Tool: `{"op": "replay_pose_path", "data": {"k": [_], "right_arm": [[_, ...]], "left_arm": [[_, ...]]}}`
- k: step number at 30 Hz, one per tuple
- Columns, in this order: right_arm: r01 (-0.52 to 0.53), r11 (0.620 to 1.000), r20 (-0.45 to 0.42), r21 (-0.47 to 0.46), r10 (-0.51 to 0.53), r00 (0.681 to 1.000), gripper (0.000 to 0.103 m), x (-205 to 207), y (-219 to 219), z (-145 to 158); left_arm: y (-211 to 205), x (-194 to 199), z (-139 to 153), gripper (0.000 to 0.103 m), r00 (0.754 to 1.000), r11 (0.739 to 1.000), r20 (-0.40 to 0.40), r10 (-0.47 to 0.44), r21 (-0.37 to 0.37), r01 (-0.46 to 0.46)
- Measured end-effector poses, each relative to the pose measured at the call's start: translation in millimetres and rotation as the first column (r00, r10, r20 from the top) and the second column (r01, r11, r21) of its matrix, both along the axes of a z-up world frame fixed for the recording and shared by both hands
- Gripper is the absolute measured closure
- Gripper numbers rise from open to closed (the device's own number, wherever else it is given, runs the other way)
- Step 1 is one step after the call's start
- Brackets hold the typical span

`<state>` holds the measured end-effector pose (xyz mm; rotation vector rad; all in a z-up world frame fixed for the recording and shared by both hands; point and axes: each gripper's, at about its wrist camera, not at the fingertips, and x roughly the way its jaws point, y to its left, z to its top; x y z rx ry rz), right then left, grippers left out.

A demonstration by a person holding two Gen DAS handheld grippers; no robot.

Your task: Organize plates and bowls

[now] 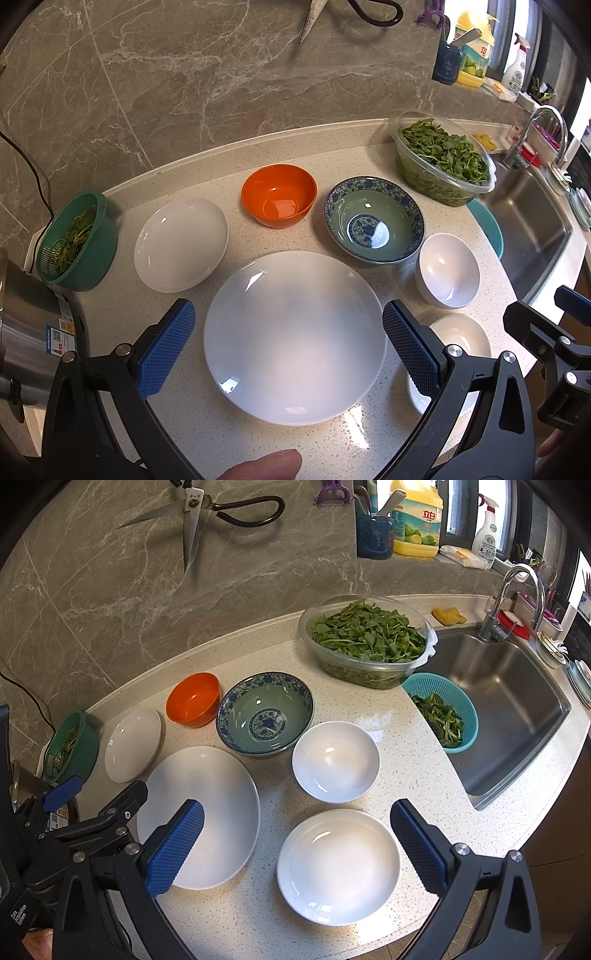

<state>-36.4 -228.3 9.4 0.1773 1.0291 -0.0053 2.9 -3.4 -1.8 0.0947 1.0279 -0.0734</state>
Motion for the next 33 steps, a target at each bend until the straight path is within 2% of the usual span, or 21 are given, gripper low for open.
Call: {"op": "replay_pose_path", "data": {"k": [33], "right_arm": [[-0.001, 1.000, -0.011, 0.004, 0.001, 1.000, 0.000, 2.3, 1.9, -5.2]], "left_arm": [[4.8, 4.6, -6.8, 0.000, 1.000, 1.000, -0.010, 0.003, 0.001, -0.003]]}}
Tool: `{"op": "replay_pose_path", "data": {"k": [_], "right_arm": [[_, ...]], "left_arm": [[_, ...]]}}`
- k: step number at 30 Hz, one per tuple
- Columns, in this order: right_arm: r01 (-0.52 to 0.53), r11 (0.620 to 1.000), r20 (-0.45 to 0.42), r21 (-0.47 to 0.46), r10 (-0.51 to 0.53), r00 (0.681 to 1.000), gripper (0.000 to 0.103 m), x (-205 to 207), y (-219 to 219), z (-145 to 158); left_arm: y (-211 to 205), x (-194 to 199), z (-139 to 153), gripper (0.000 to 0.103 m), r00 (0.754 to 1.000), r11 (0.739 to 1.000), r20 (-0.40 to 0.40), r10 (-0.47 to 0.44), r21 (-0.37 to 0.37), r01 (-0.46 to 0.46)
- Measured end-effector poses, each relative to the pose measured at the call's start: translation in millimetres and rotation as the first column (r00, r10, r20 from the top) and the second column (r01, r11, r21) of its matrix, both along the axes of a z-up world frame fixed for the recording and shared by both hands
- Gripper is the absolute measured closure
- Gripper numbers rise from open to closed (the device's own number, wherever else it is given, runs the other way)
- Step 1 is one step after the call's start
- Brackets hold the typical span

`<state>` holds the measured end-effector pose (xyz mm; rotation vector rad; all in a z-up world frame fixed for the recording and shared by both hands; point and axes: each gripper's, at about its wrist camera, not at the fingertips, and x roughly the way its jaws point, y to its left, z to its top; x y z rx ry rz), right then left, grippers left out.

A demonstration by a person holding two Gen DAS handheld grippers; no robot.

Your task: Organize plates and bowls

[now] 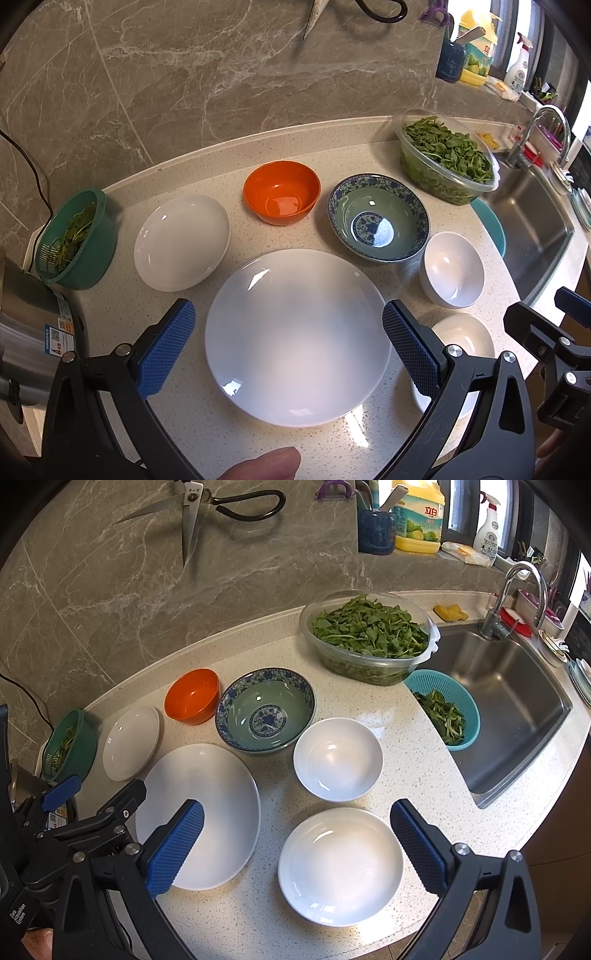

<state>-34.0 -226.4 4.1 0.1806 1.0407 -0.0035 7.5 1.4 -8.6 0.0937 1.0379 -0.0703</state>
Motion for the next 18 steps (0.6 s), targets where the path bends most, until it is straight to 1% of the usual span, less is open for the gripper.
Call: {"op": "replay_pose_path", "data": {"k": [4, 6, 7, 8, 9, 10, 11, 12, 13, 15, 16, 17, 18], "right_arm": [[-0.005, 1.000, -0.013, 0.012, 0.005, 1.000, 0.000, 0, 1, -7], [-0.021, 0.999, -0.017, 0.045, 0.021, 1.000, 0.000, -1, 2, -10], [-0.037, 0.996, -0.016, 0.082, 0.038, 0.999, 0.000, -1, 2, -13], [-0.061, 0.987, -0.013, 0.152, 0.063, 0.998, 0.000, -2, 1, -17], [-0.074, 0.974, -0.015, 0.212, 0.079, 0.997, 0.000, -3, 0, -22], [-0.082, 0.950, -0.024, 0.300, 0.094, 0.995, 0.000, -3, -2, -30], [-0.082, 0.906, -0.036, 0.415, 0.107, 0.994, 0.000, -3, -5, -41], [-0.074, 0.861, -0.048, 0.504, 0.113, 0.992, 0.000, -4, -6, -51], [-0.059, 0.820, -0.066, 0.570, 0.117, 0.991, 0.000, -6, -6, -62], [-0.044, 0.778, -0.088, 0.626, 0.126, 0.988, 0.000, -9, 0, -74], [-0.043, 0.753, -0.088, 0.657, 0.132, 0.987, 0.000, -11, 3, -79], [-0.047, 0.723, -0.075, 0.689, 0.135, 0.988, 0.000, -12, 7, -83], [-0.051, 0.701, -0.063, 0.711, 0.136, 0.989, 0.000, -11, 10, -85]], "left_arm": [[7, -2, -5, 0.000, 1.000, 1.000, 0.003, -0.008, 0.003, 0.008], [18, -6, -12, 0.000, 1.000, 0.999, 0.004, -0.024, -0.025, 0.024], [29, -9, -18, 0.000, 0.999, 0.996, -0.002, -0.041, -0.079, 0.040], [42, -12, -25, 0.000, 0.998, 0.988, -0.005, -0.056, -0.142, 0.055], [51, -13, -31, 0.000, 0.998, 0.980, -0.011, -0.064, -0.188, 0.060], [66, -16, -40, 0.000, 0.997, 0.968, -0.027, -0.069, -0.242, 0.061], [76, -18, -46, 0.000, 0.997, 0.962, -0.030, -0.072, -0.267, 0.061], [90, -23, -53, 0.000, 0.997, 0.955, -0.013, -0.074, -0.288, 0.067], [101, -28, -56, 0.000, 0.997, 0.953, 0.014, -0.074, -0.294, 0.075], [119, -38, -59, 0.000, 0.994, 0.948, 0.057, -0.088, -0.302, 0.102], [127, -40, -64, 0.000, 0.993, 0.949, 0.042, -0.110, -0.293, 0.117], [132, -40, -68, 0.000, 0.992, 0.950, 0.008, -0.123, -0.287, 0.120], [140, -35, -76, 0.000, 0.992, 0.954, -0.050, -0.116, -0.284, 0.097]]}}
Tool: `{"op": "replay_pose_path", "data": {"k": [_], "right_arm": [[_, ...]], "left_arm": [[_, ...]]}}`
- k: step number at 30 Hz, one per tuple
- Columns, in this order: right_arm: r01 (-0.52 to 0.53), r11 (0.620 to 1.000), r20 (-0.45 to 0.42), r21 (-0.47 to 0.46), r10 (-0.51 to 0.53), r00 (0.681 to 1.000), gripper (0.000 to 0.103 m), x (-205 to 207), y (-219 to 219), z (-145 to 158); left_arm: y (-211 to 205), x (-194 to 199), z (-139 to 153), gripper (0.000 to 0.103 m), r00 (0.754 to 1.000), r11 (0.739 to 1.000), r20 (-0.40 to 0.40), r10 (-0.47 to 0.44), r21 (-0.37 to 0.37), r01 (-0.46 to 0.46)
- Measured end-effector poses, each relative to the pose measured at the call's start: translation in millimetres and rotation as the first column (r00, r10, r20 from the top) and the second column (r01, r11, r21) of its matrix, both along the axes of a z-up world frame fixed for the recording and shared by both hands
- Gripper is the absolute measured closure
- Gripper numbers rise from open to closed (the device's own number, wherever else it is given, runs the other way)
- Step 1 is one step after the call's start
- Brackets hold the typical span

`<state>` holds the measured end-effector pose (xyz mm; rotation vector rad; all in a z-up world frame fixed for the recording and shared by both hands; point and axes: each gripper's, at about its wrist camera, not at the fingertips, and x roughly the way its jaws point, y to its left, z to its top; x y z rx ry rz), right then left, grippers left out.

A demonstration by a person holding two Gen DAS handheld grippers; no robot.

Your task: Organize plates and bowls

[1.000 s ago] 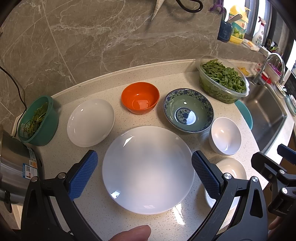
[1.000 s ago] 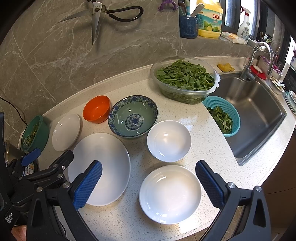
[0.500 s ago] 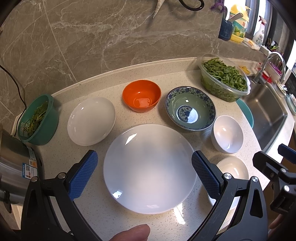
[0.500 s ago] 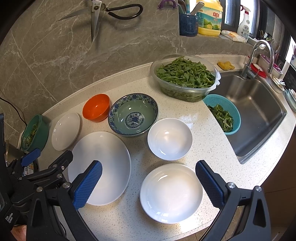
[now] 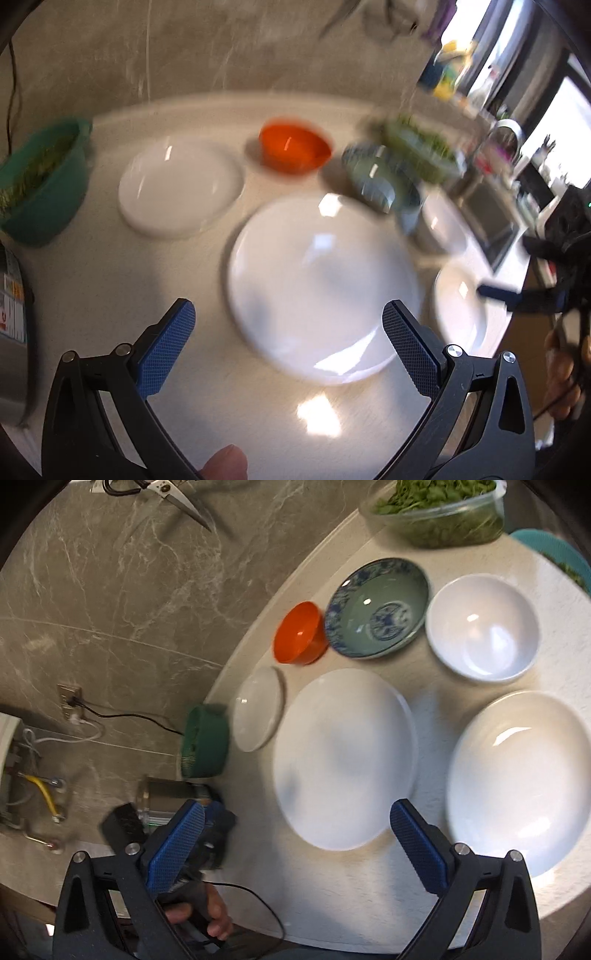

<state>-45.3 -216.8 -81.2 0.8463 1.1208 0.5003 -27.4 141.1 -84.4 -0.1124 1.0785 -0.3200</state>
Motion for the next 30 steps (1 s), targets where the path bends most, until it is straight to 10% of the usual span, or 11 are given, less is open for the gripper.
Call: {"op": "replay_pose_path", "data": {"k": [4, 21, 28, 30], "right_arm": [[-0.034, 0.998, -0.018, 0.060, 0.035, 0.999, 0.005, 16, 5, -9], [-0.110, 0.977, -0.141, -0.183, 0.085, 0.986, 0.043, 73, -11, -53], [-0.152, 0.956, -0.199, -0.250, 0.103, 0.975, 0.045, 85, -11, -73], [-0.157, 0.956, -0.212, -0.248, 0.104, 0.972, 0.045, 89, -9, -75]], "left_arm": [[39, 24, -27, 0.000, 0.991, 0.989, -0.119, 0.059, -0.130, -0.075], [18, 88, -64, 0.005, 0.974, 0.984, -0.201, -0.101, -0.165, 0.068], [9, 98, -82, 0.024, 0.958, 0.987, -0.259, -0.120, -0.139, 0.086], [6, 101, -88, 0.043, 0.955, 0.990, -0.274, -0.117, -0.113, 0.088]]}}
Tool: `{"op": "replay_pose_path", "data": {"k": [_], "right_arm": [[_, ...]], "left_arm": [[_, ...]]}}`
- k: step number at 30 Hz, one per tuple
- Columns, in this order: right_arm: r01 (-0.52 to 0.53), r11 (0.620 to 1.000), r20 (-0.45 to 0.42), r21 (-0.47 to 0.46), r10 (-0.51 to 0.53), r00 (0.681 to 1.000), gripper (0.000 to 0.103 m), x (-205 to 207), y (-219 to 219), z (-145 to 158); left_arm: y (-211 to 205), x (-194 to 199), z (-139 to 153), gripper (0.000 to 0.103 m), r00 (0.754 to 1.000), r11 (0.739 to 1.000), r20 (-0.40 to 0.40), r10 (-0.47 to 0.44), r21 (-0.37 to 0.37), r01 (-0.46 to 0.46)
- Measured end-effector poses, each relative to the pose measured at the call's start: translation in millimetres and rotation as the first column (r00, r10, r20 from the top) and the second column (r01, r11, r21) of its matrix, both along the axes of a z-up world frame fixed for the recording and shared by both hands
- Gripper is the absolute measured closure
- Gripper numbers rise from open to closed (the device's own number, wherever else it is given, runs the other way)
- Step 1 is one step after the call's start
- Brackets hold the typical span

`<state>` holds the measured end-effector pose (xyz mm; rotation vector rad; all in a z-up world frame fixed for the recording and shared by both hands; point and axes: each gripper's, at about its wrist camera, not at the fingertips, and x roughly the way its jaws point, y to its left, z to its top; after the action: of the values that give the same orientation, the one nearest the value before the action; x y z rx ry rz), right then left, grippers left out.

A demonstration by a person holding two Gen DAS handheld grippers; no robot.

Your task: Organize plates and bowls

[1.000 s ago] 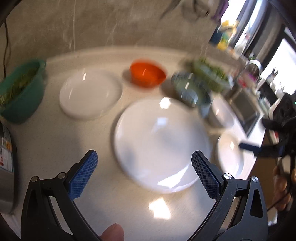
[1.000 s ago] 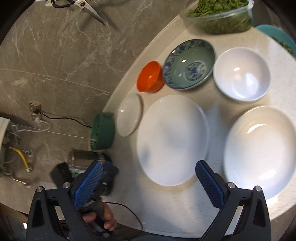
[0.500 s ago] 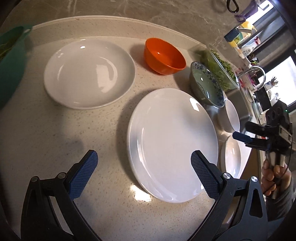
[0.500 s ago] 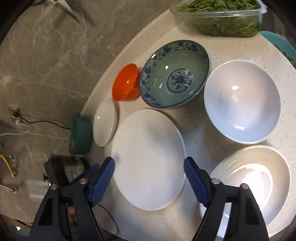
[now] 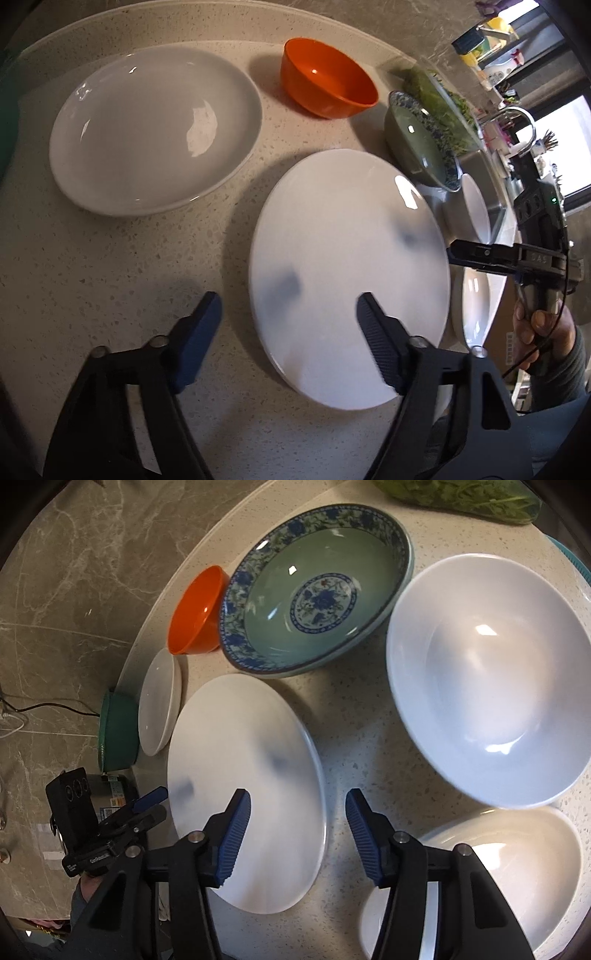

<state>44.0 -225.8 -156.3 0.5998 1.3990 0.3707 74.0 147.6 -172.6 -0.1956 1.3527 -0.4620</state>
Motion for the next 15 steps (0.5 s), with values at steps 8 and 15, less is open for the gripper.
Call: {"op": "replay_pose_path", "data": {"k": [8, 15], "right_arm": [[-0.015, 1.000, -0.025, -0.014, 0.014, 1.000, 0.046, 9, 2, -6], [-0.024, 0.999, -0.035, -0.030, 0.023, 0.999, 0.052, 13, 5, -9]], "left_arm": [[4, 4, -12, 0.052, 0.999, 1.000, -0.042, 0.003, 0.021, -0.002], [3, 9, -18, 0.052, 0.998, 1.000, -0.056, -0.006, 0.023, 0.008]]}}
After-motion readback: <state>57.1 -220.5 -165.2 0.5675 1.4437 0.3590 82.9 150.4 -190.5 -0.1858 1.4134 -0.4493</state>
